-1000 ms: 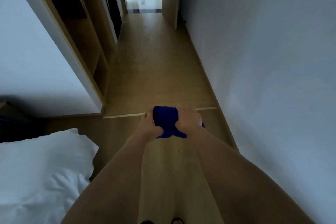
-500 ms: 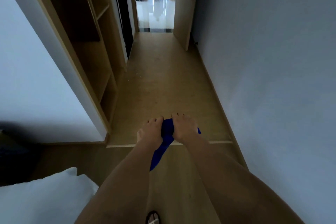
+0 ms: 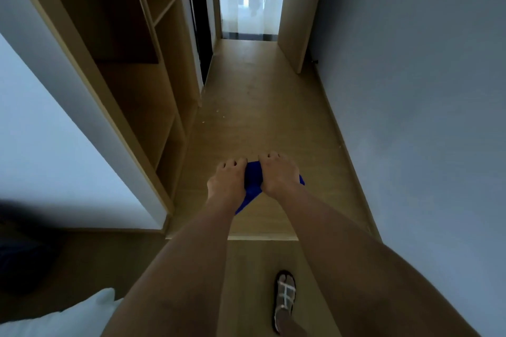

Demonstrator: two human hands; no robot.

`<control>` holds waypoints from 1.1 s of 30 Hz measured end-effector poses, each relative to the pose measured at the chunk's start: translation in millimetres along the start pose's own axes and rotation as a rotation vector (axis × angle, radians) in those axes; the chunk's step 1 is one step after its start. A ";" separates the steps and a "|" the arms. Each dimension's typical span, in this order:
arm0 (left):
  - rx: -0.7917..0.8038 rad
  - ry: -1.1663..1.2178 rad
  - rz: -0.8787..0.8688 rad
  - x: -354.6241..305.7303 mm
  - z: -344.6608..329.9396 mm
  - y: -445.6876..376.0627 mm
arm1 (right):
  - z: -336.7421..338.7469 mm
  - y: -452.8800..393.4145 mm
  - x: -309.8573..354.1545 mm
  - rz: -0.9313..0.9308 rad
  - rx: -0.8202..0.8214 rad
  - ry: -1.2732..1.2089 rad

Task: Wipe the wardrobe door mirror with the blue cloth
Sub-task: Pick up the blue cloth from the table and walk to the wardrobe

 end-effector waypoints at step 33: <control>0.011 -0.061 0.214 -3.0 -17.1 -542.0 | 1.1 -548.6 -104.9 0.198 0.147 0.032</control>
Point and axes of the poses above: each hand's wrist, its own y-axis away from the middle knuckle, its own z-axis out of the back of the hand, x = y × z, the point moved 4 cm from there along -y, towards the middle knuckle, and after that the axes turned 5 degrees about -x, right-handed, at the moved point
